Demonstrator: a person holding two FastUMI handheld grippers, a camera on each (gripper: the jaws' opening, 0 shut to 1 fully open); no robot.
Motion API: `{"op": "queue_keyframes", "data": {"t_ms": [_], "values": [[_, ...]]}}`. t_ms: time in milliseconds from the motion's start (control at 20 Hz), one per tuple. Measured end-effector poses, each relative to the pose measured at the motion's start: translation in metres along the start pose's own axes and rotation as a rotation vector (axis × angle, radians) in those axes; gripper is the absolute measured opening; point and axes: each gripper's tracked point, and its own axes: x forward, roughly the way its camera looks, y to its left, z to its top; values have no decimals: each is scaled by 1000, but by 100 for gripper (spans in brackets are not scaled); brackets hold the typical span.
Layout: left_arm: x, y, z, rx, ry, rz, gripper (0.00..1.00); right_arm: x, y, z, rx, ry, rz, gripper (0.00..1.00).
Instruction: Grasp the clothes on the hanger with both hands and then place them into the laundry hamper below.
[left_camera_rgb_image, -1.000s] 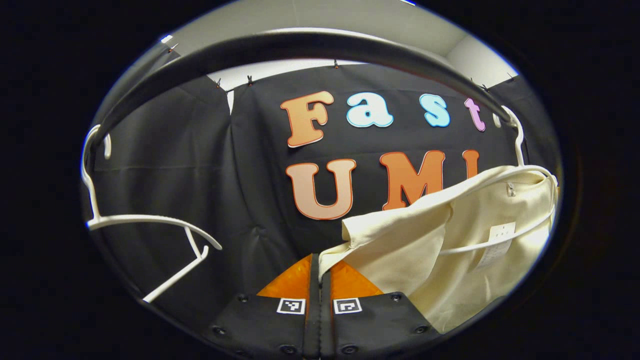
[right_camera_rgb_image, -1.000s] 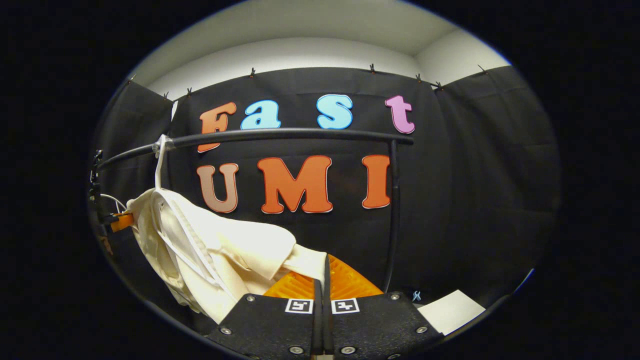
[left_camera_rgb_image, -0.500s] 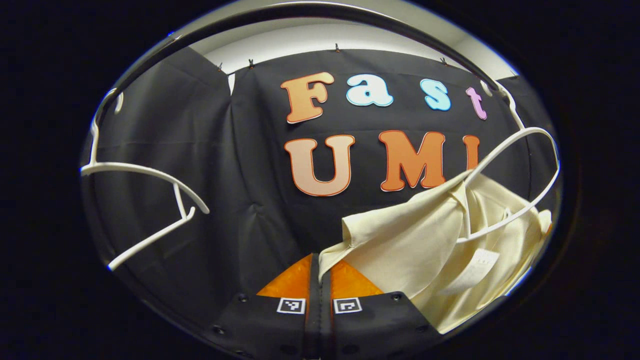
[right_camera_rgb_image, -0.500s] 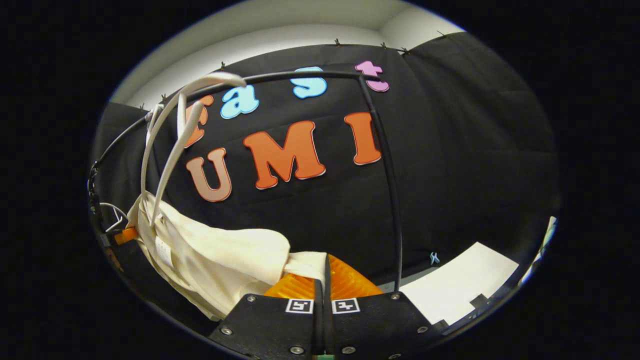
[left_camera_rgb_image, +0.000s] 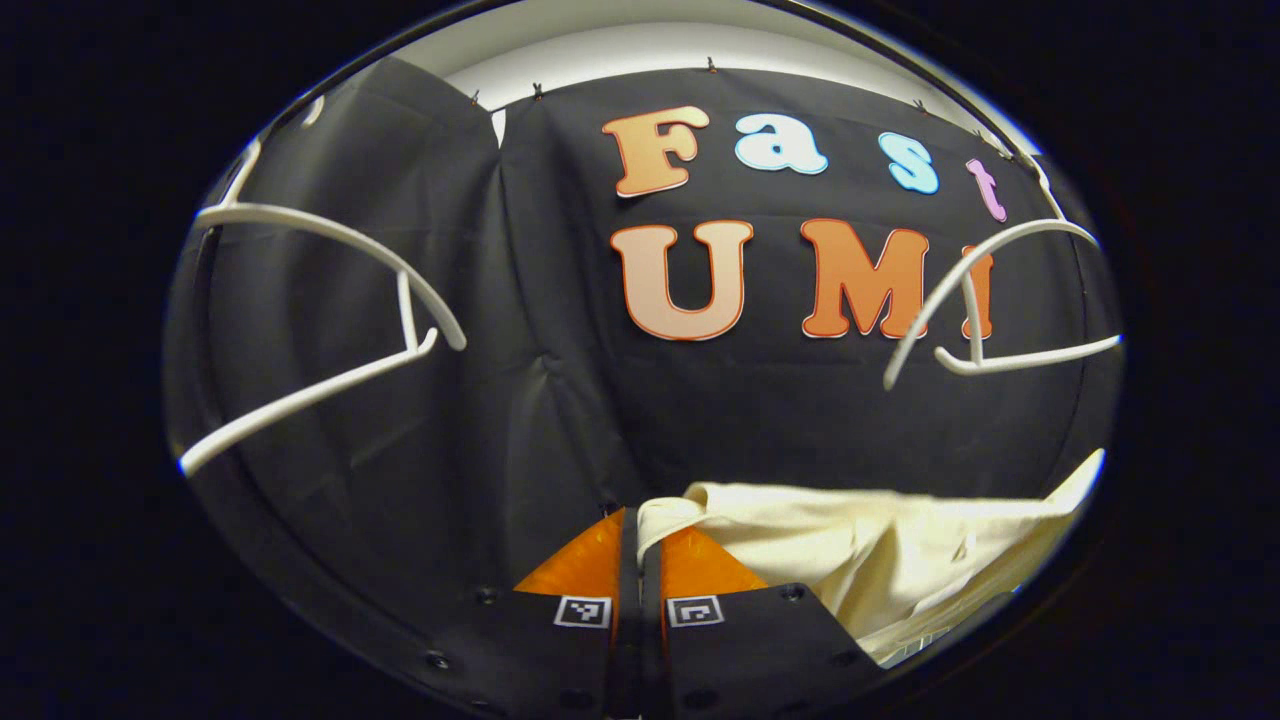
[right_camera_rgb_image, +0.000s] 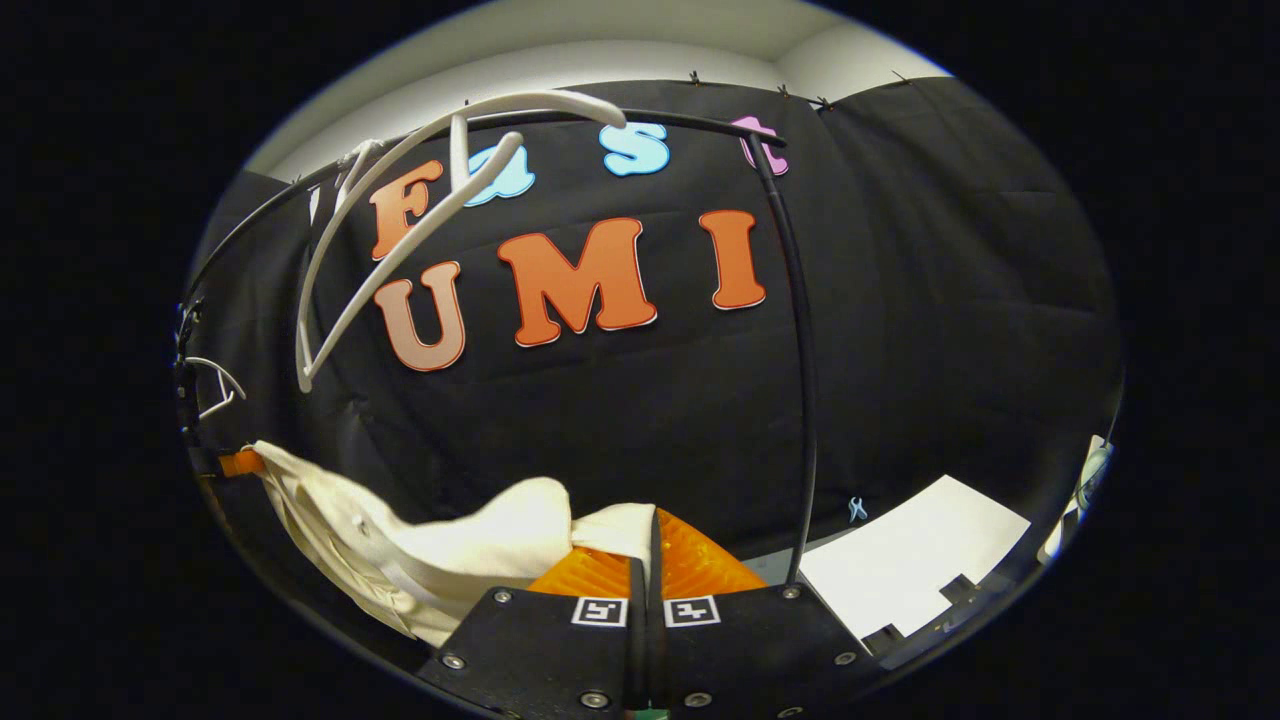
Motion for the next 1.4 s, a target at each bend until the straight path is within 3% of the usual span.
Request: {"op": "queue_keyframes", "data": {"t_ms": [350,900,1150,1400], "values": [[-11,-26,-15,24,17,-73,7,-6,30,-20,-4,20,26,0],[-47,-126,-24,16,41,-303,7,-30,75,-40,-11,38,67,0],[-67,-174,-42,1,80,-400,7,-34,78,-59,-14,69,70,0],[-74,-206,-77,2,153,-451,6,-40,66,-90,-20,127,42,0]]}}
